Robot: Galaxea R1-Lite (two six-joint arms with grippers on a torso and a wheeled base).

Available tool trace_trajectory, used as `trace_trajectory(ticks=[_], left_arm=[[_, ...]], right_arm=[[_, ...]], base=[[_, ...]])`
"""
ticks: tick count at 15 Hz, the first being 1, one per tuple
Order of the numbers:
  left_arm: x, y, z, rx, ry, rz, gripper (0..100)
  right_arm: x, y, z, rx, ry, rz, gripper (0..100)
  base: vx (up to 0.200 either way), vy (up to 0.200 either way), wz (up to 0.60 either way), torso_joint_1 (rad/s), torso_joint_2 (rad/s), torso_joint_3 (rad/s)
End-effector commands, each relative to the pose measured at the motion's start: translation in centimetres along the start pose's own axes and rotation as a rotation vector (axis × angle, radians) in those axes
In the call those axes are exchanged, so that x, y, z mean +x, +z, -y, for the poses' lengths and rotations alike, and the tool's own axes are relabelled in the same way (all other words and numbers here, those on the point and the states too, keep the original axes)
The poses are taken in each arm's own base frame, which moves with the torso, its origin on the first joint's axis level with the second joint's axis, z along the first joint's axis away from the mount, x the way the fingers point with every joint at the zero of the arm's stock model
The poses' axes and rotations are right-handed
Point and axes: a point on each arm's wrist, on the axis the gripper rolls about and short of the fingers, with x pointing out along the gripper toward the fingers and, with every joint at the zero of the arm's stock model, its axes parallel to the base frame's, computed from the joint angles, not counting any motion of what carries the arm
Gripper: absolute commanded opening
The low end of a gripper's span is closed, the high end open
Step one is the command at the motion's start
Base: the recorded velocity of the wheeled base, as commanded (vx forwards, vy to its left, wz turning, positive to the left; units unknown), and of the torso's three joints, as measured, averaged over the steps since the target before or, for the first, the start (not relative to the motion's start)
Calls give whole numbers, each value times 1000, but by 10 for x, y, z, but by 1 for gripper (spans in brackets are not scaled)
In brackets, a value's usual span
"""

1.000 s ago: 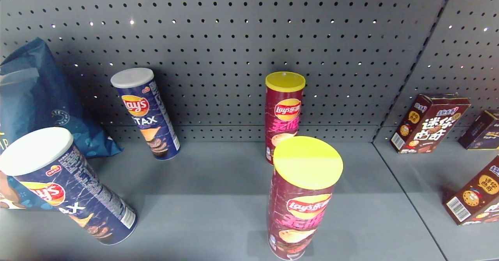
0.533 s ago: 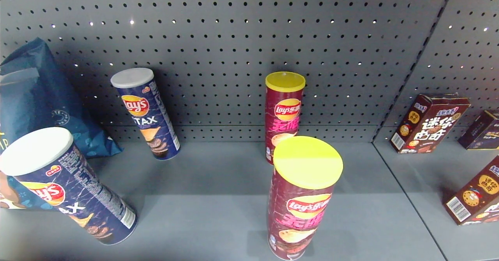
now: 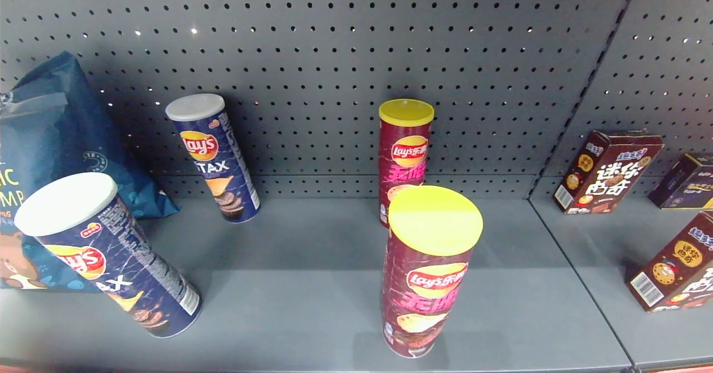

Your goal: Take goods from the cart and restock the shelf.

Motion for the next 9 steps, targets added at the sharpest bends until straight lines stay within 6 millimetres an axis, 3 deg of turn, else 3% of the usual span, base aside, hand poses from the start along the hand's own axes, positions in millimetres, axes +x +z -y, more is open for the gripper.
trace_trajectory(ticks=[1, 3, 9], left_arm=[[0, 0, 0, -1, 2, 0, 100], [0, 0, -1, -2, 34, 0, 100], [0, 0, -1, -2, 36, 0, 100]], right_arm=[[0, 0, 0, 0, 1, -1, 100], [0, 0, 0, 0, 1, -1, 100], [0, 0, 0, 0, 1, -1, 100]], base=[[0, 0, 0, 0, 0, 0], [0, -200, 0, -2, 0, 0], [0, 0, 0, 0, 0, 0]])
